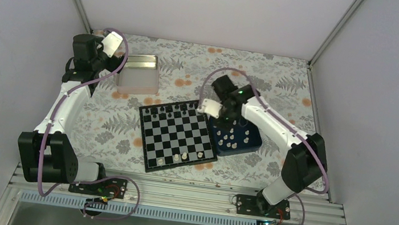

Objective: Set up the chess pieces on the board
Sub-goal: Place the chess piece on the chessboard.

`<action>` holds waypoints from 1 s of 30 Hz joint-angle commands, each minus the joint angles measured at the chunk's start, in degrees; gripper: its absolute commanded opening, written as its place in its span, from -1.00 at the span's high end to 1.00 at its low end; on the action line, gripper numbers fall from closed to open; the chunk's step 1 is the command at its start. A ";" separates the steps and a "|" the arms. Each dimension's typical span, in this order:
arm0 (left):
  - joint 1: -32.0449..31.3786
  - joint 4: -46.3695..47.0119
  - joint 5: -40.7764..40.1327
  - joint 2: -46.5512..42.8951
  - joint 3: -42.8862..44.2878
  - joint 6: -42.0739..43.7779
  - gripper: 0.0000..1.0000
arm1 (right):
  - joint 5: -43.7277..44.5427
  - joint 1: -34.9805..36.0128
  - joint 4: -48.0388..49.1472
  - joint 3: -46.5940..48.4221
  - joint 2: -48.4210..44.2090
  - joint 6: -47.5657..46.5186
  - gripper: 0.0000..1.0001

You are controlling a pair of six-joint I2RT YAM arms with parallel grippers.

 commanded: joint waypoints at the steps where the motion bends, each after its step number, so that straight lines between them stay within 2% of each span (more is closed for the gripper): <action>1: 0.30 0.83 0.53 -0.83 -0.18 -0.23 -1.00 | -1.55 7.42 -3.26 1.36 0.53 4.39 0.89; 14: 0.38 0.83 0.38 -1.04 -0.35 -0.17 -1.00 | -5.36 22.21 -0.68 0.76 7.78 7.40 0.85; 30: 0.49 0.92 0.72 -1.30 -0.48 -0.34 -1.00 | -3.62 24.68 1.30 -2.24 11.28 7.92 0.85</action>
